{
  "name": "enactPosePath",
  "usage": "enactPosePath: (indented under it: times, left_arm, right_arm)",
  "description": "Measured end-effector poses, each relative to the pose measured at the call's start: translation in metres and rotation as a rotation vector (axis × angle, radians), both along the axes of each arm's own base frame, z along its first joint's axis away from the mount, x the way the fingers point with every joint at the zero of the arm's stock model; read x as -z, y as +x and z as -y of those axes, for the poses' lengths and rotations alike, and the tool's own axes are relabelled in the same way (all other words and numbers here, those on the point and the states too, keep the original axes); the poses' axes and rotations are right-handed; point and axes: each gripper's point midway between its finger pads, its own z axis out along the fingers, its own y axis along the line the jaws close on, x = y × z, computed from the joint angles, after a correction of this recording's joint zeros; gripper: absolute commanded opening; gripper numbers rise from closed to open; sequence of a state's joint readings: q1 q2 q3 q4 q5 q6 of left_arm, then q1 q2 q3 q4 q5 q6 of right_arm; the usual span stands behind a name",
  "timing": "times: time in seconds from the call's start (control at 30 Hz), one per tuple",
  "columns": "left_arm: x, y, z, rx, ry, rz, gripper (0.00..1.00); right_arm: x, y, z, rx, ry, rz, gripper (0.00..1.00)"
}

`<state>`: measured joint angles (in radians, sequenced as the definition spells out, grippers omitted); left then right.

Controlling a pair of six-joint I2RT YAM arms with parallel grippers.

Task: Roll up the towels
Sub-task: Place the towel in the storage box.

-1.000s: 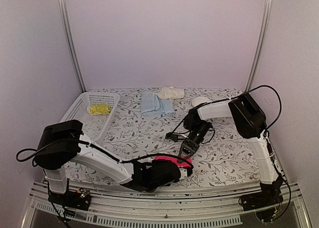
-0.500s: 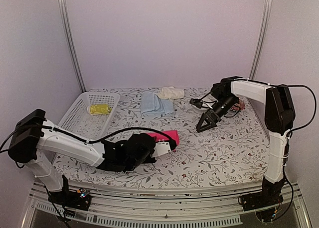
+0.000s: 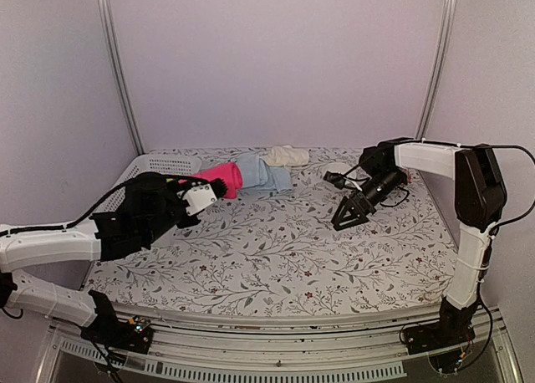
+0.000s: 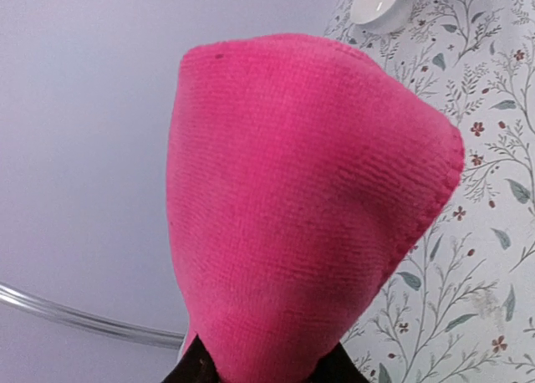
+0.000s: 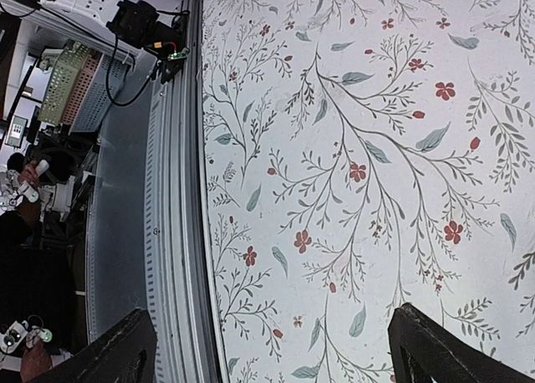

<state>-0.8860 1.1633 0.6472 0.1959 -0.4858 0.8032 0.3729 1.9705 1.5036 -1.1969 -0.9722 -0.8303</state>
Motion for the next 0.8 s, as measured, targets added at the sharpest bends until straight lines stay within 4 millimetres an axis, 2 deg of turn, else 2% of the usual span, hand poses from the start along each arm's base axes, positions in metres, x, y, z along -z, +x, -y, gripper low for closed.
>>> enactPosePath:
  times: [0.13,0.23,0.43,0.8]
  left_arm:
    - [-0.026,0.02,-0.048,-0.076,-0.023,0.07,0.0]
    - [-0.029,0.033,-0.078,-0.119,-0.013,0.083,0.0]
    - [-0.017,0.054,-0.121,-0.163,0.018,0.051,0.0]
    - [0.029,0.086,-0.203,-0.23,0.023,-0.115,0.0]
  right_arm:
    - [-0.002,0.0,-0.002,-0.005,0.022,0.002,0.99]
    - [-0.002,-0.002,-0.003,-0.012,0.04,-0.009,0.99]
    - [0.0,-0.008,-0.003,-0.032,0.064,-0.019,0.99]
    - [-0.006,-0.02,-0.002,-0.063,0.11,-0.042,0.99]
